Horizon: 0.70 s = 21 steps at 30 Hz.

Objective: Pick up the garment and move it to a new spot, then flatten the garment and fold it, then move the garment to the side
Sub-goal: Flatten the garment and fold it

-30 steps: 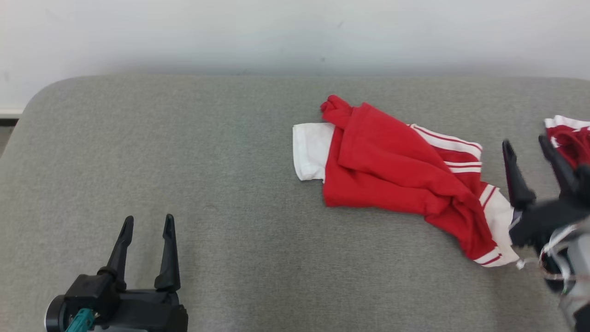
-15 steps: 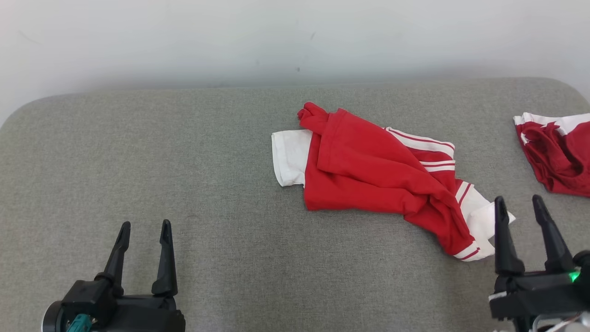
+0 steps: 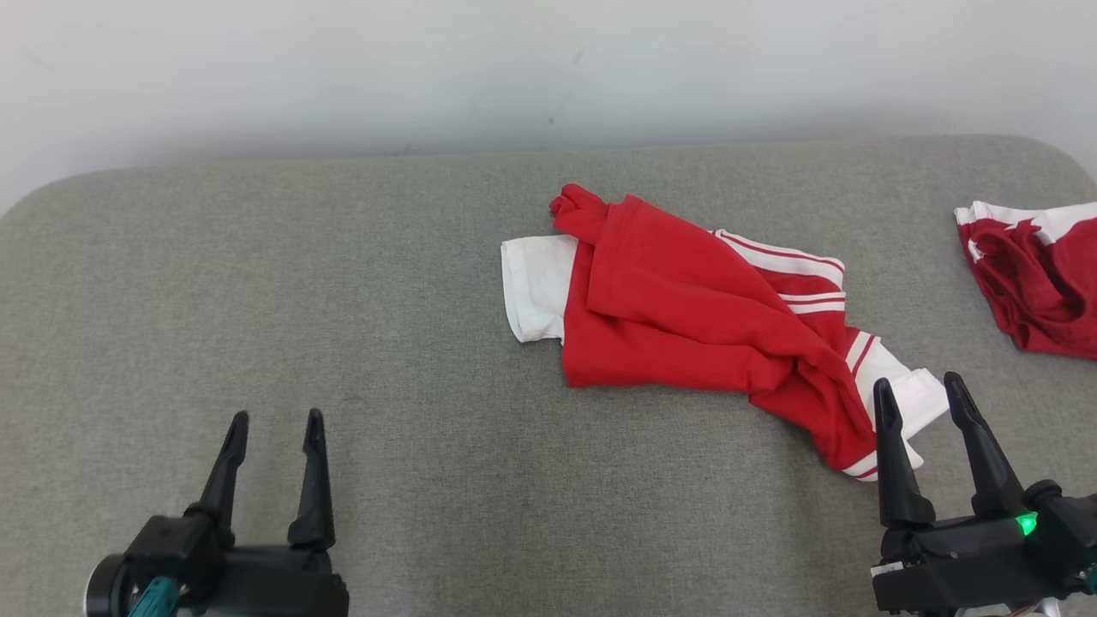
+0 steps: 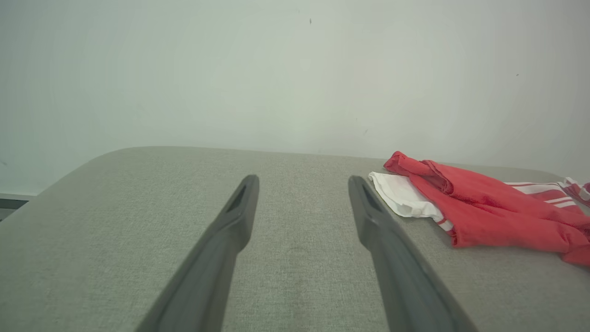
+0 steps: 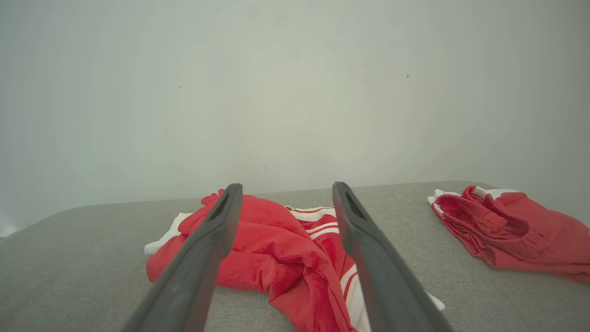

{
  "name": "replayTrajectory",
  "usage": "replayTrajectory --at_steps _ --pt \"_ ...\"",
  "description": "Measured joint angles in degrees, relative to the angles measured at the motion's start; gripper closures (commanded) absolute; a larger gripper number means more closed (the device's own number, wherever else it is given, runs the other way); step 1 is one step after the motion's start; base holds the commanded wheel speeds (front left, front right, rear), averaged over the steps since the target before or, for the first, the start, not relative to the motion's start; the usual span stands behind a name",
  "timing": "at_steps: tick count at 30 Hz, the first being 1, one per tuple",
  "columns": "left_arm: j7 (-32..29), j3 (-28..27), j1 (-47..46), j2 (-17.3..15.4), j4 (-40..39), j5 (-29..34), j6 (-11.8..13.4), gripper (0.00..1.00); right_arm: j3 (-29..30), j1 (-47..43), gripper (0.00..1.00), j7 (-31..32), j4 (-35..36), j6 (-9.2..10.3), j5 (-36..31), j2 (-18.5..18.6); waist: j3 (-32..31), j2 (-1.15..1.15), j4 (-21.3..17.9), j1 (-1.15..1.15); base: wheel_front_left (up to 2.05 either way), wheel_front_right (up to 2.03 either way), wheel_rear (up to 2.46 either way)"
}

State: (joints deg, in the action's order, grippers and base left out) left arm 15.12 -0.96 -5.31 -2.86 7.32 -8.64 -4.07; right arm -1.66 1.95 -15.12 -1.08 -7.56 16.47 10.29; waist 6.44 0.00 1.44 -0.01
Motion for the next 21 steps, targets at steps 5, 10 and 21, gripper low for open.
replayTrajectory --at_steps 5,10,21 --pt "-0.01 1.97 -4.58 -0.16 1.65 1.65 -1.11 0.00 -1.15 1.13 0.00 -0.01 -0.69 0.00 0.07 -0.07 1.03 0.00 -0.83 0.00 0.00 0.00 0.00" --pt "-0.01 5.21 -13.04 -0.57 5.19 2.57 -2.15 0.00 -1.77 2.82 0.00 0.00 -1.65 0.00 0.18 -0.36 2.37 0.00 -2.78 0.01 0.00 0.00 0.00" --pt "-3.05 14.25 -31.30 -1.18 19.63 1.15 -3.32 0.00 -1.02 5.67 0.00 0.00 -3.14 0.00 0.69 -2.32 6.65 0.01 -10.19 0.02 0.00 0.00 0.00"
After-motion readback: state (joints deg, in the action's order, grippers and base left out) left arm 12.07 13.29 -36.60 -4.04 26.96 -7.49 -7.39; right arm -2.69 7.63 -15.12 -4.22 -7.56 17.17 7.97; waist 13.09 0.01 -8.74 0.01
